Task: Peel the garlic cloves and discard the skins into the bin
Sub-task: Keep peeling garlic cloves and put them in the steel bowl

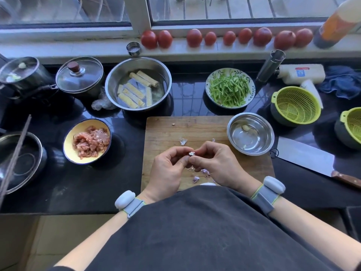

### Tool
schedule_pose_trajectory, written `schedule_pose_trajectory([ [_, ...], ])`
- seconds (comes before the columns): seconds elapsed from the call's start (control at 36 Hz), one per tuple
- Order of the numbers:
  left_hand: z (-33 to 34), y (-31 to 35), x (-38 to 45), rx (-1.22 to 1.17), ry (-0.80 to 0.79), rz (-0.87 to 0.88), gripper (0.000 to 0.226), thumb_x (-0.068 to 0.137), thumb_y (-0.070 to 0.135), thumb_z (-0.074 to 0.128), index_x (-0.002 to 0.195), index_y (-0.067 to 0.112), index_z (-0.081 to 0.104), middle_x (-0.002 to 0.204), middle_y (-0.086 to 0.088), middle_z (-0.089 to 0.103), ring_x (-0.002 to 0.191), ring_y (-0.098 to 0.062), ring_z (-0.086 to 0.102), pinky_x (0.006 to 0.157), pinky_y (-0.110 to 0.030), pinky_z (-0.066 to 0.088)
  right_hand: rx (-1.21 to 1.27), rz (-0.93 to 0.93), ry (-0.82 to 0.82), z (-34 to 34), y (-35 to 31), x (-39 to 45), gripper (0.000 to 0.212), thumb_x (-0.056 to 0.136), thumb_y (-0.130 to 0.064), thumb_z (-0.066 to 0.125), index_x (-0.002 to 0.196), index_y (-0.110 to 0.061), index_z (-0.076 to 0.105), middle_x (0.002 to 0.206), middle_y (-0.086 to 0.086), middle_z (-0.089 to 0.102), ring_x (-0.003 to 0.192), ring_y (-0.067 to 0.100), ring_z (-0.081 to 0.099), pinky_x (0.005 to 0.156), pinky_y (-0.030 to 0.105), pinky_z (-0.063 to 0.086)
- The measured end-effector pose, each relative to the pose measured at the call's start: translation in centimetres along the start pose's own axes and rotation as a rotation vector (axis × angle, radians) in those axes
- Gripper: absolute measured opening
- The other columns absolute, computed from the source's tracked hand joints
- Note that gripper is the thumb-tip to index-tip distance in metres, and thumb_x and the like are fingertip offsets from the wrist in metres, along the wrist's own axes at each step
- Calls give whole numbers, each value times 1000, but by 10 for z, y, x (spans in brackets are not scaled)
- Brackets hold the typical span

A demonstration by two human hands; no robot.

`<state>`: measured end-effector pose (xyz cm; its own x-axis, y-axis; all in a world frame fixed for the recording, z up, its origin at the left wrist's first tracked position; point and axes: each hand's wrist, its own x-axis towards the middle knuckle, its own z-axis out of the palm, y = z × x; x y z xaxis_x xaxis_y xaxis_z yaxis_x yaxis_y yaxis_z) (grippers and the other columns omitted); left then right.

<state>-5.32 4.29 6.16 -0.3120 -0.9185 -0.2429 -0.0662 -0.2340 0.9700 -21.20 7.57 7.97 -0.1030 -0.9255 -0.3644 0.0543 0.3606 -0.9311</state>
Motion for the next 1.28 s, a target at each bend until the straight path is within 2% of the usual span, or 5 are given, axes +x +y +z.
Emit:
schedule_pose_trajectory([
  [0.19, -3, -4, 5, 53, 42, 42, 16, 84, 4, 79, 94, 14, 73, 94, -7, 75, 91, -23, 73, 86, -37, 58, 118, 89, 19, -2, -1, 0, 25, 84, 3, 75, 108, 3, 68, 98, 22, 75, 85, 25, 75, 73, 28, 61],
  [0.5, -5, -1, 4, 157, -78, 118, 17, 84, 0, 77, 89, 8, 62, 104, -2, 74, 92, -25, 72, 86, -43, 60, 176, 196, 49, -5, -1, 0, 9, 87, 1, 74, 93, 5, 69, 86, 19, 74, 79, 27, 75, 72, 29, 61],
  [0.81, -10, 1, 4, 38, -95, 12, 31, 82, 4, 79, 110, 12, 69, 97, -9, 74, 91, -22, 72, 84, -29, 57, 249, 235, -25, -6, 1, 2, 11, 90, 5, 68, 99, 1, 72, 95, 18, 76, 87, 28, 75, 80, 32, 60],
  [1.0, -8, 1, 4, -460, -53, -190, 32, 82, 8, 68, 114, 2, 67, 98, -12, 72, 88, -23, 68, 85, -30, 59, 200, 166, 29, -8, -1, 0, 13, 89, 6, 69, 102, 2, 69, 84, 17, 72, 75, 25, 69, 70, 29, 60],
  [1.28, -8, -3, 4, -326, -70, -113, 25, 80, 7, 72, 105, 10, 73, 105, -13, 74, 96, -21, 67, 84, -32, 55, 94, 245, -49, -7, -2, -1, 13, 93, -12, 71, 98, -1, 73, 81, 12, 73, 66, 20, 65, 63, 30, 58],
])
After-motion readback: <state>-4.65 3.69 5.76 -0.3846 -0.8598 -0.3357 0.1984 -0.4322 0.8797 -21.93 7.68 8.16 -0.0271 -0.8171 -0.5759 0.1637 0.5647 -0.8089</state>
